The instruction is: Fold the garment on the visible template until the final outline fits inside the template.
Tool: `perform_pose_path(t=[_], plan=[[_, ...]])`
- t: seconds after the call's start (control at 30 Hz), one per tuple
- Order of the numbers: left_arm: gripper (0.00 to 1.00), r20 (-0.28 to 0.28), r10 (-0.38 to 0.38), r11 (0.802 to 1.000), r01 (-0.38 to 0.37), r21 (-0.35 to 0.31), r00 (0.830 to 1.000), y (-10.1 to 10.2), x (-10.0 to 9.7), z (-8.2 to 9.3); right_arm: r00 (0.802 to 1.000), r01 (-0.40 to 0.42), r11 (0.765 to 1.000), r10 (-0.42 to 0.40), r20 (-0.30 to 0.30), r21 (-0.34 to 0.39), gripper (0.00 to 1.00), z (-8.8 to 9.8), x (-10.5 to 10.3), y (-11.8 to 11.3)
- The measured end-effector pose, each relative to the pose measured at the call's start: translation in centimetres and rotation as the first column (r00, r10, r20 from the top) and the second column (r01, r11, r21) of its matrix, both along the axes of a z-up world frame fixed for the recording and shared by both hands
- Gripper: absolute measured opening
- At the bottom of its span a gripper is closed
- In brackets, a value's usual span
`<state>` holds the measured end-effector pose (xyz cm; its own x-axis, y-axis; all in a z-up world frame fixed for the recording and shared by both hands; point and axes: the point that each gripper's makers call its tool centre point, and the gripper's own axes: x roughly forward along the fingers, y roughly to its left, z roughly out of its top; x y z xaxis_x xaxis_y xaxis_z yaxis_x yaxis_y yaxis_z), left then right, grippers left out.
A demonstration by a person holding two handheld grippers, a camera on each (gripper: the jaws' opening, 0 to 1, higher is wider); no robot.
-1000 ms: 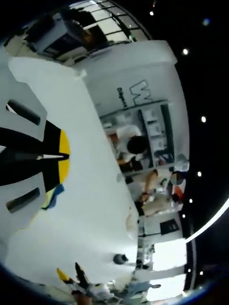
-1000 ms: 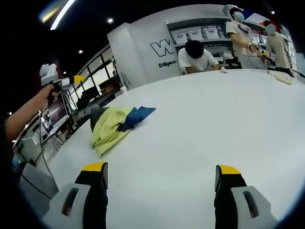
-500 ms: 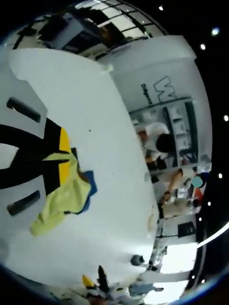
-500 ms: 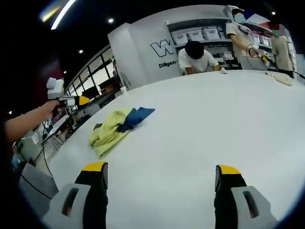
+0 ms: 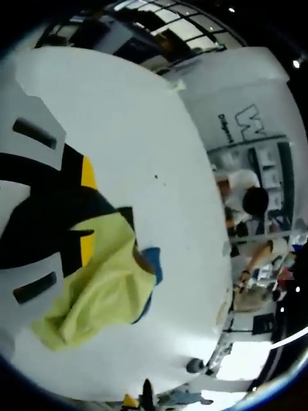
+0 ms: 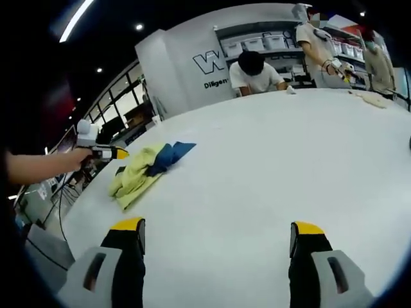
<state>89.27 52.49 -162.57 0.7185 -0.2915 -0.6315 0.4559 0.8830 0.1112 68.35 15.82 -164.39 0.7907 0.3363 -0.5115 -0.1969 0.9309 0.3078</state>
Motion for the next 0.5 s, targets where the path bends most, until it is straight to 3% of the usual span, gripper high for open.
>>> perform_pose_path(t=[0.33,0.43,0.5], plan=[[0.26,-0.059,0.008,1.0,-0.01,-0.027,0.998,0.4,2.3,-3.8,1.0,0.001,1.0,-0.001,-0.016,-0.012,0.94,0.0,1.4,-0.4],[0.21,-0.074,0.007,1.0,-0.009,-0.03,0.997,0.4,1.9,-4.0,1.0,0.001,1.0,-0.001,-0.014,-0.015,0.93,0.2,1.7,-0.5],[0.11,-0.081,0.0,1.0,-0.002,-0.031,0.997,0.2,1.9,-4.3,1.0,0.002,1.0,-0.002,-0.015,-0.016,0.93,0.1,1.9,-0.5]])
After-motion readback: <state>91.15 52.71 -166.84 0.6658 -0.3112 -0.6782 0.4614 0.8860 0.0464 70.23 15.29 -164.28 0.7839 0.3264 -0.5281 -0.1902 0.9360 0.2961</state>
